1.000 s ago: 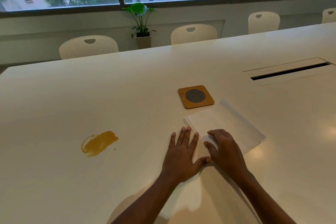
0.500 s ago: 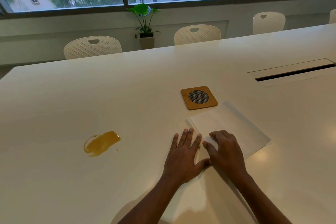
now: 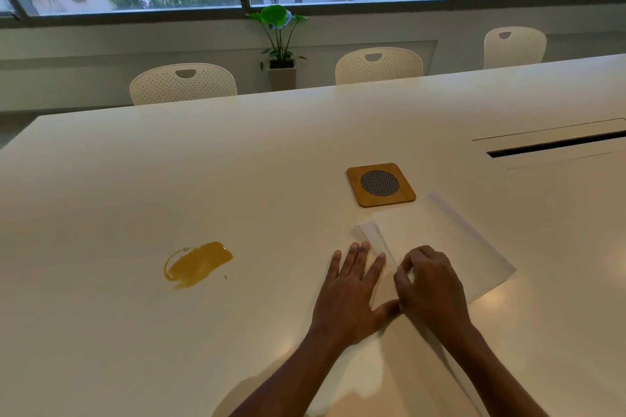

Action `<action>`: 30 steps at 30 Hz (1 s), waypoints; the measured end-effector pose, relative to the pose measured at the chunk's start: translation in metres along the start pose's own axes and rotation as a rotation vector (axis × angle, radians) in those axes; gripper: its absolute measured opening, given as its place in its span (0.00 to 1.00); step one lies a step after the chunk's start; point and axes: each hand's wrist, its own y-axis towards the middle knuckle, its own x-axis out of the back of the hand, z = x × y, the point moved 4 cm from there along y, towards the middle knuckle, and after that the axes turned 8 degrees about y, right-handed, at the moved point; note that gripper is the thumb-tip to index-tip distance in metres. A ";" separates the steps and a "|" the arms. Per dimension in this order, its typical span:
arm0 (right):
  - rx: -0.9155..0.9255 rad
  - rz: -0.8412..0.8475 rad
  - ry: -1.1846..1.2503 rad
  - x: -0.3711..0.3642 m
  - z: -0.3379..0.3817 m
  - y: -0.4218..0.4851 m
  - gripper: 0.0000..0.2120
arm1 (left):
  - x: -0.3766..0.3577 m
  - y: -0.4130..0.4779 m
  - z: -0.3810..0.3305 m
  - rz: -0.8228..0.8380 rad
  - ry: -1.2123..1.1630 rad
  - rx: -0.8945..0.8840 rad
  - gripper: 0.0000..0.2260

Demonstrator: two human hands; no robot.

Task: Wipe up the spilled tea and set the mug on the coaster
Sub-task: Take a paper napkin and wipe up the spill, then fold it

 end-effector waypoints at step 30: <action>-0.300 0.517 1.147 0.051 0.091 -0.024 0.20 | 0.042 -0.061 0.015 -0.105 -2.070 0.643 0.28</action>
